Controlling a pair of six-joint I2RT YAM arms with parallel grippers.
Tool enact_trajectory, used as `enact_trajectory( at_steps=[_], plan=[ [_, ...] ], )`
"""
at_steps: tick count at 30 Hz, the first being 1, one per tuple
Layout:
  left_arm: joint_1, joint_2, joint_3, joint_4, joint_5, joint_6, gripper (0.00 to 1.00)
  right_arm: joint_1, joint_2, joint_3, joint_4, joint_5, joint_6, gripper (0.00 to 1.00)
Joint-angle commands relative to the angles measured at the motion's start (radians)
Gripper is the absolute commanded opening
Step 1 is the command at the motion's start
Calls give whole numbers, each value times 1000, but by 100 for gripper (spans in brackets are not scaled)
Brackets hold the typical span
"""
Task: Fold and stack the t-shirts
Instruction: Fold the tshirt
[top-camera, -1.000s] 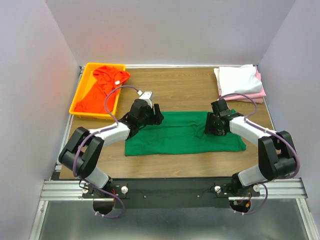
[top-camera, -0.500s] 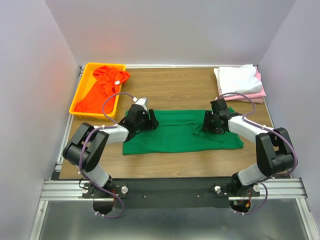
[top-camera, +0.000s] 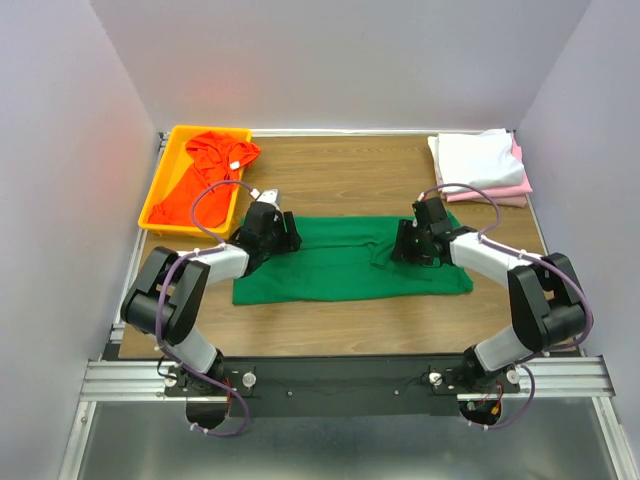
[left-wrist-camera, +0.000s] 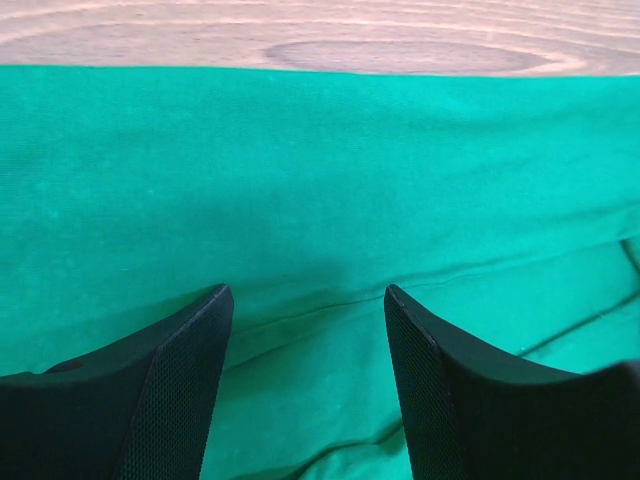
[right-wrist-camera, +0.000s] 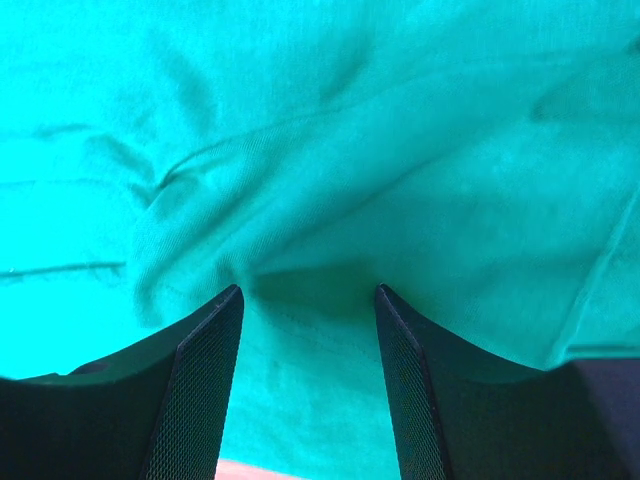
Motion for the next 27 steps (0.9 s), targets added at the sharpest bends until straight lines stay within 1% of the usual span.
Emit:
enact_trajectory(
  at_steps=[1,3,5,7,10,11,13,15,16,20,24,27],
  plan=[
    [5,-44,47,-78,-76,40,70,11,-84,6,-76,6,17,63],
    [0,-73,78,-100,-100,57,70,9,-123,26,-139,81,0,63],
    [-17,-111,108,-129,-132,79,70,9,-161,37,-214,127,-9,64],
    [-34,-134,125,-155,-146,88,70,6,-183,29,-254,170,-13,64],
    [-84,-174,147,-169,-166,86,70,-14,-220,-18,-297,198,-10,64],
    [-119,-188,156,-174,-169,79,70,-41,-226,-26,-314,172,0,64],
    [-162,-197,167,-171,-171,65,70,-52,-232,-44,-319,164,9,64],
    [-211,-190,180,-166,-168,54,70,-54,-234,-47,-329,172,16,63],
    [-254,-184,188,-163,-165,45,70,-54,-234,-49,-335,183,20,63],
    [-348,-131,217,-126,-126,27,69,-57,-217,-47,-349,190,32,61],
    [-412,-75,237,-66,-77,5,69,-55,-185,-46,-354,177,40,57],
    [-460,-26,265,-54,-63,-6,68,-57,-172,-46,-354,181,43,55]
  ],
)
